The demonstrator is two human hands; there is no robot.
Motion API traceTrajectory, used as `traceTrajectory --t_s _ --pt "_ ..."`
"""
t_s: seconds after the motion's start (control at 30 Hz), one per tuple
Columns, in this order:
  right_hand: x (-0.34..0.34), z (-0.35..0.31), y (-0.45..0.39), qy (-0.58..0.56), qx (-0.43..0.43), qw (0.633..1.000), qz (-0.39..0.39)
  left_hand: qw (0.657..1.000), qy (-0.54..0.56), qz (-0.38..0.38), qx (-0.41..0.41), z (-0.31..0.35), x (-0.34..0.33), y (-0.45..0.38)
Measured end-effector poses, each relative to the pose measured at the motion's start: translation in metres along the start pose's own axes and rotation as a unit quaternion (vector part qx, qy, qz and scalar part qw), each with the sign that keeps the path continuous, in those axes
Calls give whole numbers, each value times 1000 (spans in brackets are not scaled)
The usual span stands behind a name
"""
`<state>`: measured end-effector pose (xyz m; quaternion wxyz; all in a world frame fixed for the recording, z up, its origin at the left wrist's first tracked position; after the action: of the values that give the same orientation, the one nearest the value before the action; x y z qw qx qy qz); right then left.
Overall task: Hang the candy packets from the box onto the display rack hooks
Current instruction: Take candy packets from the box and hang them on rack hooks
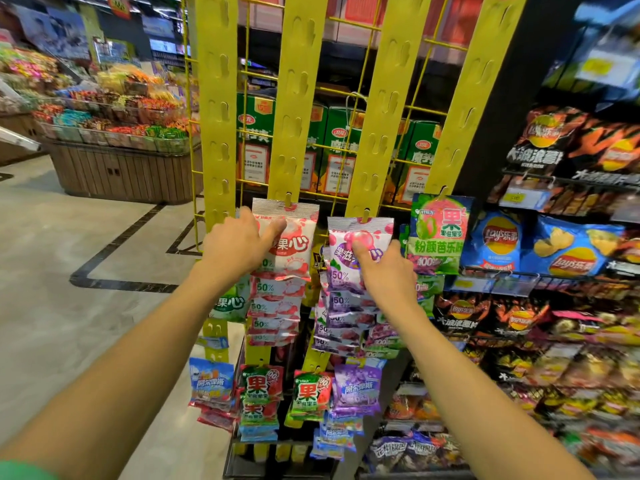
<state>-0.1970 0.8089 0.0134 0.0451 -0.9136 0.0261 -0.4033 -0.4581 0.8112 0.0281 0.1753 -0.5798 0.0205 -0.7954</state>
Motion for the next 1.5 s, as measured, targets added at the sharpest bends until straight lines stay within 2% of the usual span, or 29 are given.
traceTrajectory --t_s 0.23,0.37,0.57,0.67,0.8,0.93,1.1,1.27,1.5 --pt "-1 11 20 94 -2 996 8 1000 -15 19 12 -3 -11 27" --pt "-8 26 38 124 17 992 -26 998 -55 22 6 -6 -18 57" --pt "13 49 71 188 113 973 -74 985 -166 -35 -18 14 -36 121" --pt "38 86 93 224 137 960 -95 972 -201 -93 -82 47 -60 154" --pt "94 166 122 244 119 956 -112 944 -246 -160 -151 124 -96 195" --pt "163 259 153 283 73 949 -119 931 -238 -178 -209 219 -123 228" --pt "242 376 196 333 -36 935 -115 898 -256 -206 -293 351 -173 272" --pt "322 482 234 335 -126 929 -97 864 -235 -238 -377 478 -233 313" --pt "397 619 268 303 -248 916 -90 804 -245 -260 -474 645 -319 354"
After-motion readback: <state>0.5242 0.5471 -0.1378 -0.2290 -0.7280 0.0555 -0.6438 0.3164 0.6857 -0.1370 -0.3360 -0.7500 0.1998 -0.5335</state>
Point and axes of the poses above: each hand's wrist, its own y-axis away from the middle knuckle, its own x-axis out of the back of the hand, z = x × y, the point moved 4 cm from there along -y, towards the middle knuckle, and after that the axes turned 10 degrees about -z, right-handed, at the moved point
